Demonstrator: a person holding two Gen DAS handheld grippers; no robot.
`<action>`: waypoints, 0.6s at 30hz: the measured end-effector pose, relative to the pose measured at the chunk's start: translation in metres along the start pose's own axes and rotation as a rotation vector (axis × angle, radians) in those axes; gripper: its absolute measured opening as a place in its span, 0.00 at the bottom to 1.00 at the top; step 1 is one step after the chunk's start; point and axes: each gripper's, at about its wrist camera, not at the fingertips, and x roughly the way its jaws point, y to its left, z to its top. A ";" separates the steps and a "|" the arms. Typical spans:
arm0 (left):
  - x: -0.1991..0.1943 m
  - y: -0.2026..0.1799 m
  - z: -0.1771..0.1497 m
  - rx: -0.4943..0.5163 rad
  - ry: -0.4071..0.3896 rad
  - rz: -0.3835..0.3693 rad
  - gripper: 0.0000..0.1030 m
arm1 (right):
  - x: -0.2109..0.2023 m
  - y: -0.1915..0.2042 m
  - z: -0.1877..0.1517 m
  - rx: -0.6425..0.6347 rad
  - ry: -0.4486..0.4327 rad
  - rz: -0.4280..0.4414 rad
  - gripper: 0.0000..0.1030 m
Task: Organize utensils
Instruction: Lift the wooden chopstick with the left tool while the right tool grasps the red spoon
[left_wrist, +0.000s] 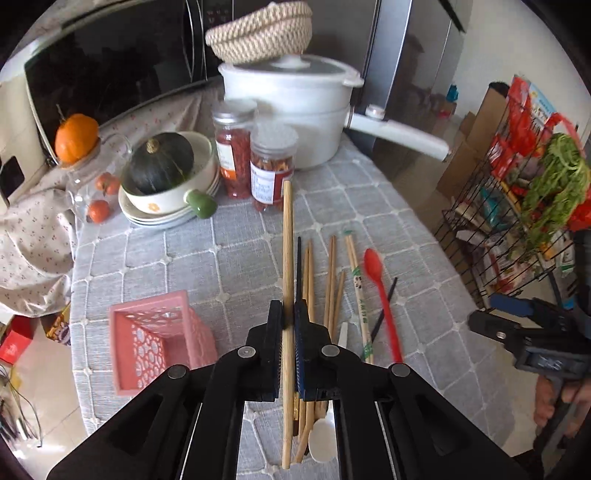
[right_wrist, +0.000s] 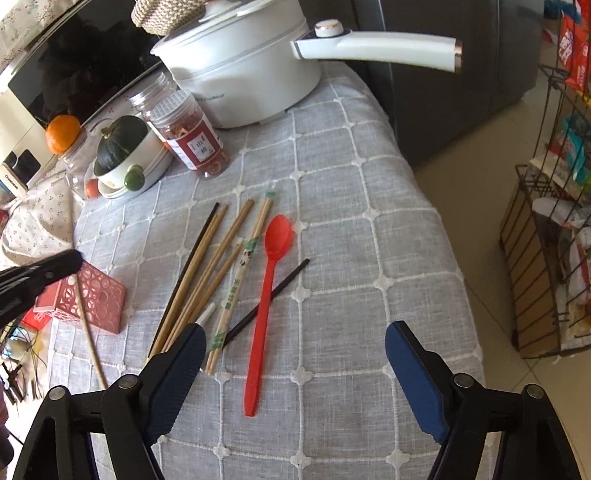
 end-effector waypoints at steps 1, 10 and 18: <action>-0.019 0.007 -0.008 -0.010 -0.028 -0.012 0.06 | 0.005 0.000 0.002 0.012 0.018 0.006 0.75; -0.094 0.052 -0.064 -0.071 -0.252 -0.041 0.06 | 0.050 0.008 0.033 0.024 0.106 0.010 0.42; -0.098 0.067 -0.066 -0.092 -0.273 -0.073 0.06 | 0.096 0.019 0.046 -0.032 0.174 0.009 0.27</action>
